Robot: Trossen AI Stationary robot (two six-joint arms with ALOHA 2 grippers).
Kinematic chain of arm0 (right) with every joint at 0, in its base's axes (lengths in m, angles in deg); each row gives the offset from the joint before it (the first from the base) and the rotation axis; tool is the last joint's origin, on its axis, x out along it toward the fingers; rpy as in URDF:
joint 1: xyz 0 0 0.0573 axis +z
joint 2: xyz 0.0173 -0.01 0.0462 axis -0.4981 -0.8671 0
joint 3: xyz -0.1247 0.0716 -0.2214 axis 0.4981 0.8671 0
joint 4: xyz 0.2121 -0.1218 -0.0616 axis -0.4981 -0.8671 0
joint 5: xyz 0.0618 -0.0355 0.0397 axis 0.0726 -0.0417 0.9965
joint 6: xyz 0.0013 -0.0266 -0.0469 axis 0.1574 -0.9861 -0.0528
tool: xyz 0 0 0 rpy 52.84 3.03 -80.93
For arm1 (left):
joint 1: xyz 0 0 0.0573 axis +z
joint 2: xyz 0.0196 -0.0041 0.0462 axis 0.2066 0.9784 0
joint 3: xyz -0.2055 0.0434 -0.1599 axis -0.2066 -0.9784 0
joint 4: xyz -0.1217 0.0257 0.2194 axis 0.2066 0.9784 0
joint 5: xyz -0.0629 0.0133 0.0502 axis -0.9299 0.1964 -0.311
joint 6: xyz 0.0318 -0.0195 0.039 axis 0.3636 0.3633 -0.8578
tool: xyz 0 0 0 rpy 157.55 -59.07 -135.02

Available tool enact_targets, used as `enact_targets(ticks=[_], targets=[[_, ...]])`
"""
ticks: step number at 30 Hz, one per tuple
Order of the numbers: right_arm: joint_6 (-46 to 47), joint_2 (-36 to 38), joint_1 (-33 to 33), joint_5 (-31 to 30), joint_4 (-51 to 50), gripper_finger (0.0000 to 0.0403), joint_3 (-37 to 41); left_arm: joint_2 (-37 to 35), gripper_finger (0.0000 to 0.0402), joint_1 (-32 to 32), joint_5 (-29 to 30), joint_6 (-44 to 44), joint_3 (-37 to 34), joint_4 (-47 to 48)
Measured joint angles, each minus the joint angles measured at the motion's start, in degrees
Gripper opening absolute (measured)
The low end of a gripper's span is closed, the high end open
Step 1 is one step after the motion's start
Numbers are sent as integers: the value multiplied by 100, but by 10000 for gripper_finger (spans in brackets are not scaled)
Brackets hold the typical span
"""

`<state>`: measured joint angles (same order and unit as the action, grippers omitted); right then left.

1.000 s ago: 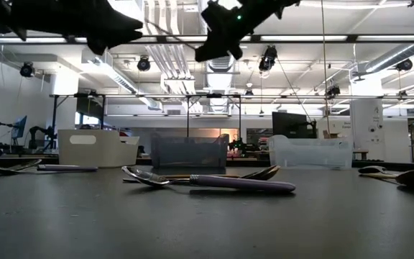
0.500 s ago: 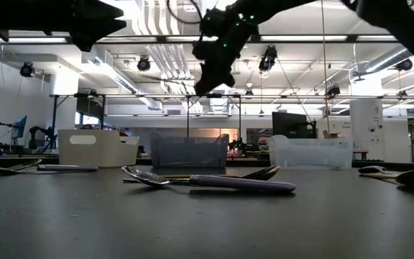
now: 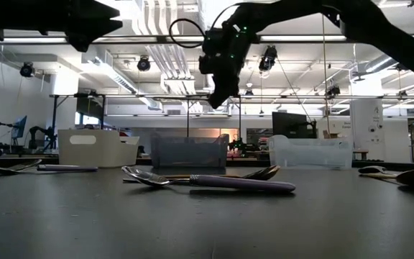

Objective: Sort silverware by color (type)
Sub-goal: Put the gold spoon into the black bin

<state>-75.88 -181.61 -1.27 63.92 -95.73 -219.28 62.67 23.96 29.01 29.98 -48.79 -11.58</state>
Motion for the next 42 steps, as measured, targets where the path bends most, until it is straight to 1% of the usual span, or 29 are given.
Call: enact_targets(ticks=[8,17,24,29,33,37,39,42], targets=[[-429,0,-115,-100,1,14,11,21,171,0,0,48,0,2],[-473,-7,-115,-110,161,14,132,21,171,0,2,90,0,2],[-556,-11,-115,-134,254,14,409,21,171,0,2,84,0,2],[-532,-11,-115,-187,311,14,630,23,171,0,7,-93,0,2],[-495,-11,-115,-418,378,14,760,73,171,0,36,-336,0,0],[-432,5,-85,-419,437,14,766,265,171,1,55,-461,-22,39],[-289,24,-41,-442,432,14,731,473,171,2,191,-473,-66,55],[-88,42,83,-734,426,14,693,912,172,2,671,-685,-81,7]])
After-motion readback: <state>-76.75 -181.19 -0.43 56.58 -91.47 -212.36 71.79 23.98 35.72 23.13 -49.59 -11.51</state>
